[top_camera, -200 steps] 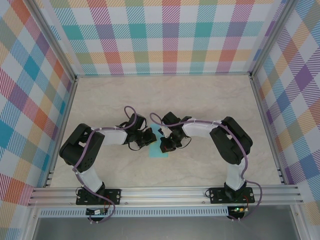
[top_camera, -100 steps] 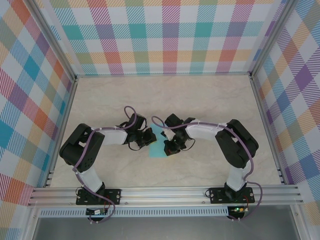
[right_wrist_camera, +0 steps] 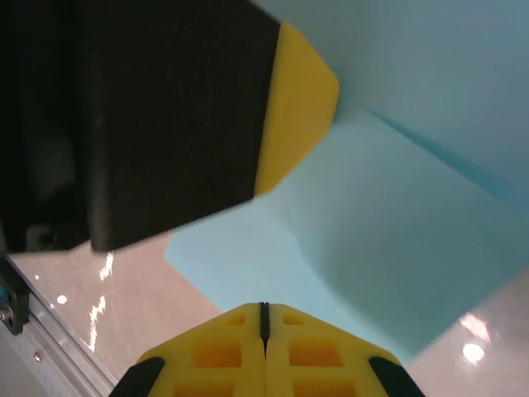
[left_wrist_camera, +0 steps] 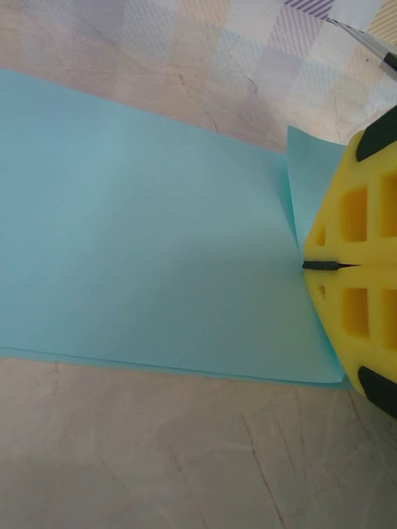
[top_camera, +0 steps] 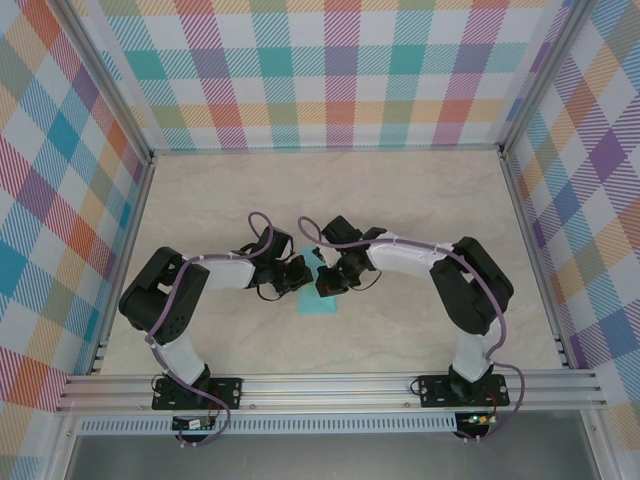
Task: Fold a paper plane with a square sheet of paper (pick it up from the middle)
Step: Fold the triangle a second time at the center of the table.
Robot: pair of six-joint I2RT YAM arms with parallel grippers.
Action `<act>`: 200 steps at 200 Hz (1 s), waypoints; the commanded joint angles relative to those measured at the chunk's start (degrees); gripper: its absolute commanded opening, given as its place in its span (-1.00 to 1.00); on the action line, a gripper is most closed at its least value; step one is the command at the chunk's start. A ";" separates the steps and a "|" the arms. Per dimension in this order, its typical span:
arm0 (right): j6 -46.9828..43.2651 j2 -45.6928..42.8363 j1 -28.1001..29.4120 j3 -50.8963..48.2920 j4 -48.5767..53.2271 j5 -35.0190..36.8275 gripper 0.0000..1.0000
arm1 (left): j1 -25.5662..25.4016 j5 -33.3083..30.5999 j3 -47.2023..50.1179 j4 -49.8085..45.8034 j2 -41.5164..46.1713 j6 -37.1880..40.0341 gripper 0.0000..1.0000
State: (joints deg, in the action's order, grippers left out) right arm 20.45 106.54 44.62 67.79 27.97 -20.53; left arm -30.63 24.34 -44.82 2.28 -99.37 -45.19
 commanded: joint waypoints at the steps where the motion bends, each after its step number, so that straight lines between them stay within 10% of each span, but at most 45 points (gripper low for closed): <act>1: 2.54 2.73 1.06 2.35 -1.33 -0.64 -1.00 | -0.20 -7.68 2.85 -9.84 -3.99 -0.20 -1.00; 200: -6.66 -3.40 -0.82 -14.84 -2.58 -1.61 -1.00 | -0.20 -9.97 2.41 -11.43 -5.80 0.16 -1.00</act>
State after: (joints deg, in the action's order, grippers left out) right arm 15.75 104.68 44.47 57.95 21.61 -21.06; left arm -30.63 24.32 -45.25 1.65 -99.70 -45.58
